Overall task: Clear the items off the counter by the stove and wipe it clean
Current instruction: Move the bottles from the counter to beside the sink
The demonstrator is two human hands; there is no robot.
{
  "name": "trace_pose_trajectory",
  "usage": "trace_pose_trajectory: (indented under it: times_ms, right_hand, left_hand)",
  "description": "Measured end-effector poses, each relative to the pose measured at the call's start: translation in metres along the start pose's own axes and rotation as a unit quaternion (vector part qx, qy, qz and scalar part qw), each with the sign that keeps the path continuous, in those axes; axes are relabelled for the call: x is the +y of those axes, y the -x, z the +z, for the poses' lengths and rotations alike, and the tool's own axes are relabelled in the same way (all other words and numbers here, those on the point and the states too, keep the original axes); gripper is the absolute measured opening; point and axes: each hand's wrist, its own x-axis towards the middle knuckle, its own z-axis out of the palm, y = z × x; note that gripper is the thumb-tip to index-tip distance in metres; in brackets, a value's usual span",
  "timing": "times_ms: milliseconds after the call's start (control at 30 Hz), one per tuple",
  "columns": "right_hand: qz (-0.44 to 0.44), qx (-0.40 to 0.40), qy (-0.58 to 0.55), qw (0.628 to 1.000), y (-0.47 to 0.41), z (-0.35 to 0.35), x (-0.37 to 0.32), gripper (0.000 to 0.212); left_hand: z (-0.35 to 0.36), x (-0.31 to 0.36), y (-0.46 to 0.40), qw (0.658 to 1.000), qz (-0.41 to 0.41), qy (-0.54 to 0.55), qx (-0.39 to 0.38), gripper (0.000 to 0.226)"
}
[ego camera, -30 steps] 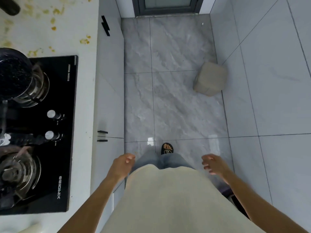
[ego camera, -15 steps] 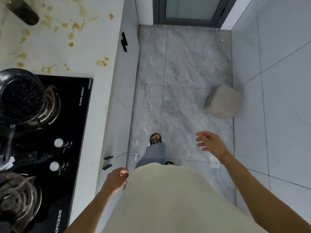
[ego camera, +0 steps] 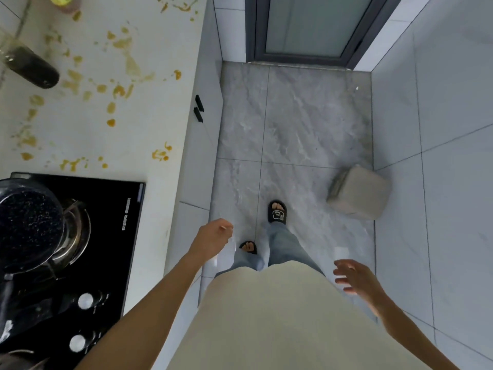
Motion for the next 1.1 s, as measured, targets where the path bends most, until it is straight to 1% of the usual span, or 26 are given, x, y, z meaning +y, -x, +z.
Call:
trace_pose_trajectory:
  times_ms: [100,167,233,300,400,467,567,700,800,867,967,1100]
  right_hand:
    - [0.021,-0.003,0.011,1.000,-0.023,-0.019,-0.029,0.019]
    - [0.021,-0.012,0.012,1.000,-0.042,-0.034,-0.059,0.020]
    - [0.004,-0.022,0.015,1.000,-0.060,-0.047,-0.098,0.019]
    - [-0.023,-0.010,0.037,0.999,-0.074,-0.056,-0.143,0.018]
    - [-0.078,-0.013,0.093,0.993,-0.093,-0.057,-0.214,0.018]
    - [-0.106,-0.027,0.119,0.987,-0.104,-0.055,-0.259,0.017]
    - [-0.148,-0.052,0.146,0.977,-0.120,-0.043,-0.322,0.018]
    - [-0.191,-0.088,0.180,0.961,-0.132,-0.015,-0.403,0.020]
    - [-0.223,-0.112,0.200,0.947,-0.133,0.008,-0.456,0.021]
    - [-0.242,-0.130,0.217,0.937,-0.132,0.022,-0.484,0.019]
    - [-0.264,-0.135,0.250,0.922,-0.135,0.034,-0.516,0.017]
    - [-0.242,-0.137,0.286,0.917,-0.150,0.039,-0.541,0.020]
  left_hand:
    - [-0.013,0.035,-0.025,1.000,0.010,0.020,0.014,0.016]
    - [-0.018,0.050,-0.039,0.998,-0.002,0.057,0.016,0.016]
    - [-0.023,0.060,-0.047,0.997,-0.033,0.068,0.020,0.021]
    - [-0.029,0.066,-0.052,0.996,-0.053,0.056,0.035,0.023]
    - [-0.034,0.067,-0.055,0.994,-0.075,0.051,0.064,0.020]
    - [-0.037,0.061,-0.057,0.989,-0.101,0.073,0.076,0.017]
    - [-0.034,0.047,-0.055,0.982,-0.143,0.101,0.069,0.018]
    - [-0.035,0.037,-0.057,0.965,-0.195,0.151,0.086,0.011]
    - [-0.038,0.034,-0.063,0.954,-0.223,0.185,0.070,0.013]
    - [-0.045,0.037,-0.071,0.956,-0.221,0.183,0.065,0.013]
    - [-0.061,0.050,-0.089,0.952,-0.222,0.201,0.068,0.014]
    - [-0.095,0.080,-0.120,0.955,-0.189,0.213,0.083,0.017]
